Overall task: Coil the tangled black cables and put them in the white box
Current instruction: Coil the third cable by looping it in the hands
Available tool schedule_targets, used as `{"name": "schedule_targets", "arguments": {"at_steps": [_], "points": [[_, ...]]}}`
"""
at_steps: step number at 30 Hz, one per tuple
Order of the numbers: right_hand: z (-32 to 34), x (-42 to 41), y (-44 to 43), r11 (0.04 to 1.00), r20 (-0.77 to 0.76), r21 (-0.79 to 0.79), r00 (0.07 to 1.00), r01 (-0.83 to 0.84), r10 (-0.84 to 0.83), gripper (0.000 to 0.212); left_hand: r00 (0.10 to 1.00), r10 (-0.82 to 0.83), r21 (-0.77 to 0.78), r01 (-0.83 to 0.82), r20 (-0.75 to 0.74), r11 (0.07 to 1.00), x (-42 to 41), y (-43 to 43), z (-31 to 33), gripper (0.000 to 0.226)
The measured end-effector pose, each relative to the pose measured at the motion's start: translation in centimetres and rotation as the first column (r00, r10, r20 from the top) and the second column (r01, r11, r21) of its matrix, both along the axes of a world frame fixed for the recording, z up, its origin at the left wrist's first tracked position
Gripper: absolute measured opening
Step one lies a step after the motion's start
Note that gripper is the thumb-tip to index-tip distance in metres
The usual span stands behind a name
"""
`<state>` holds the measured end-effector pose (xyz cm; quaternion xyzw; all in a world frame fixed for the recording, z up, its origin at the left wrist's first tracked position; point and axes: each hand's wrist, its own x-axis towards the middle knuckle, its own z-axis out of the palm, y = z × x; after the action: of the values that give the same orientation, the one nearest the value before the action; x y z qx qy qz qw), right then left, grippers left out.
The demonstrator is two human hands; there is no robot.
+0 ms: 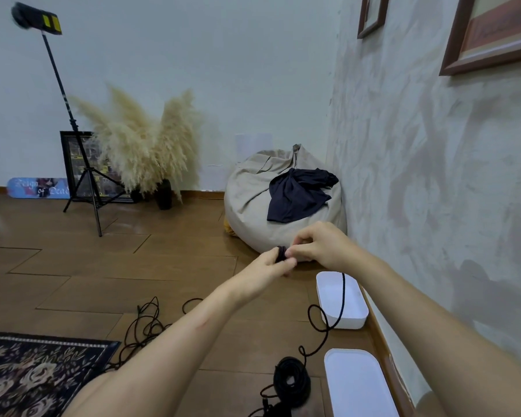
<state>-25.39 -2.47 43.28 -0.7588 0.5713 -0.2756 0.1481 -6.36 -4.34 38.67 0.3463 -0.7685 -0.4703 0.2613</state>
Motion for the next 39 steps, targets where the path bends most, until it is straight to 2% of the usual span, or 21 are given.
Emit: {"name": "schedule_targets", "arguments": {"at_steps": [3,5,11,16,19,25,29,34,39], "points": [[-0.5,0.3,-0.1,1.000,0.036,0.027,0.999,-0.001,0.000,0.021,0.984,0.064,-0.191,-0.032,0.165,0.981,0.1,-0.1,-0.4,0.021],[-0.6,0.4,-0.2,0.999,0.044,0.030,0.999,-0.019,0.018,0.020,0.975,0.144,-0.237,-0.101,0.170,0.966,-0.3,0.4,-0.5,0.021],[-0.1,0.1,-0.3,0.998,0.140,0.012,0.988,-0.066,0.064,0.012,0.982,0.168,-0.186,-0.182,-0.089,0.965,-0.6,0.2,0.1,0.030],[-0.4,0.1,-0.3,0.997,0.216,-0.077,0.976,-0.022,0.038,0.013,0.972,0.127,-0.061,-0.142,-0.199,0.988,-1.1,0.9,0.4,0.031],[-0.3,-0.1,-0.3,0.995,0.293,-0.098,0.955,-0.012,0.040,0.009,0.972,0.113,-0.021,-0.120,-0.207,0.993,-1.2,1.1,0.3,0.031],[-0.2,-0.2,-0.3,0.996,0.451,-0.021,0.889,-0.082,0.083,0.004,0.947,0.130,0.041,-0.123,-0.295,0.992,-1.1,1.4,1.0,0.031],[-0.4,-0.2,-0.2,0.992,0.452,0.016,0.886,-0.126,0.105,0.015,0.936,0.159,0.047,-0.152,-0.313,0.987,-0.9,1.6,1.0,0.031],[-0.3,-0.1,0.0,0.997,0.449,-0.043,0.890,-0.071,0.082,0.004,0.946,0.140,0.017,-0.141,-0.293,0.990,-0.7,1.7,1.3,0.028],[-0.1,-0.1,-0.1,0.997,0.506,-0.071,0.860,-0.040,0.070,0.005,0.941,0.076,0.015,-0.075,-0.329,0.997,-0.3,1.9,2.0,0.027]]}}
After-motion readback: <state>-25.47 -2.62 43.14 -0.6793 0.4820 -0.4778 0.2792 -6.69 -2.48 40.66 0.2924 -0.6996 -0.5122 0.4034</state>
